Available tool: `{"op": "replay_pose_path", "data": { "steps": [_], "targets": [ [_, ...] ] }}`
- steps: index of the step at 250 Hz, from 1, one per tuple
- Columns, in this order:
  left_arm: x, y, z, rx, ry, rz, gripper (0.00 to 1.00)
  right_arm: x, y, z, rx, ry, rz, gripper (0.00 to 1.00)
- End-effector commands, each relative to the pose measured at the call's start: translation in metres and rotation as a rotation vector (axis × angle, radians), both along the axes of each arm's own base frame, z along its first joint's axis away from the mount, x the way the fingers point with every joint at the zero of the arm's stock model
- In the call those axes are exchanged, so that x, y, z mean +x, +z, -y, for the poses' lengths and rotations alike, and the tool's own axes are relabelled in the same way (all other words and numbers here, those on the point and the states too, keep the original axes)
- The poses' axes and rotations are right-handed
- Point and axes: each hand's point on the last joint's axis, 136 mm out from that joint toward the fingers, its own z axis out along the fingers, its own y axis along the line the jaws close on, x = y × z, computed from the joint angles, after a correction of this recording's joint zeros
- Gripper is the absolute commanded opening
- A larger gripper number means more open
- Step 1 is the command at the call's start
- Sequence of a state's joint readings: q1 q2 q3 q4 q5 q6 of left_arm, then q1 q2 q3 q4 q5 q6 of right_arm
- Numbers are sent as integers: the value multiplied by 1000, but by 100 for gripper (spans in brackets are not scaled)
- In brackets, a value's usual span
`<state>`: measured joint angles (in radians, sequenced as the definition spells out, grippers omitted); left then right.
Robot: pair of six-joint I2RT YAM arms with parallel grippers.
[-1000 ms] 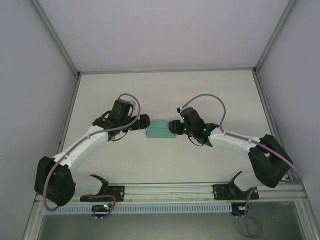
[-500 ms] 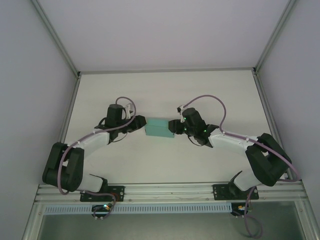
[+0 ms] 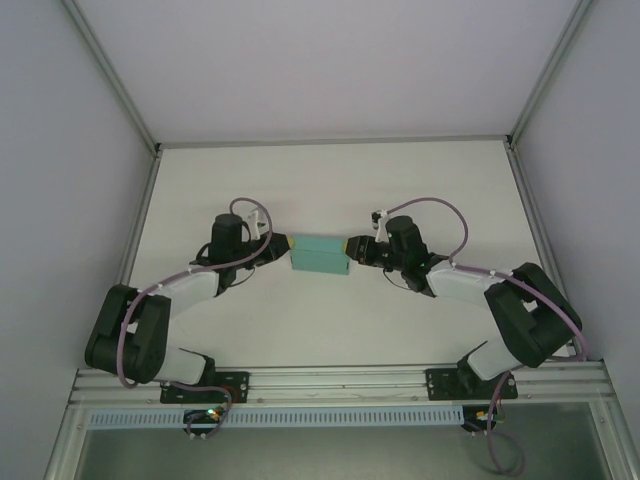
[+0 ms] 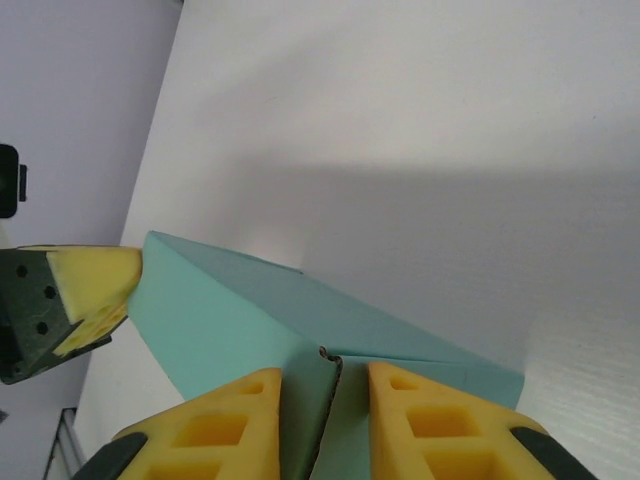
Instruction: Assemble paper box
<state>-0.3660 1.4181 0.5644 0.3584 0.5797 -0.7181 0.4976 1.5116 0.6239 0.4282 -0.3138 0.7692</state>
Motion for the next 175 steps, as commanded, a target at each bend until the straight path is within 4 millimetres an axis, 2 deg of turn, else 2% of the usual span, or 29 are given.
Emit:
{"op": "replay_pose_path", "data": {
  "steps": [1, 18, 64, 86, 109, 122, 149, 175],
  "targets": [
    [-51, -91, -32, 232, 34, -297, 0, -65, -100, 40, -178, -53, -414, 9],
    [-52, -90, -32, 250, 30, -289, 0, -65, -97, 40, -183, -58, -414, 6],
    [-52, -84, -31, 264, 22, -252, 0, -60, -87, 43, -158, -78, -416, 6],
    [-49, -79, -30, 266, 16, -236, 0, -55, -75, 43, -174, -71, -381, 10],
    [-42, -70, -26, 273, 3, -210, 0, -43, -52, 40, -188, -51, -314, 15],
    [-36, -63, -24, 281, 1, -191, 0, -36, -39, 39, -199, -48, -278, 23],
    [-23, -53, -23, 305, 12, -158, 12, -24, -13, 33, -189, -23, -205, 34],
    [-14, -41, -18, 285, 5, -121, 24, -19, 1, 26, -184, 9, -168, 43]
  ]
}}
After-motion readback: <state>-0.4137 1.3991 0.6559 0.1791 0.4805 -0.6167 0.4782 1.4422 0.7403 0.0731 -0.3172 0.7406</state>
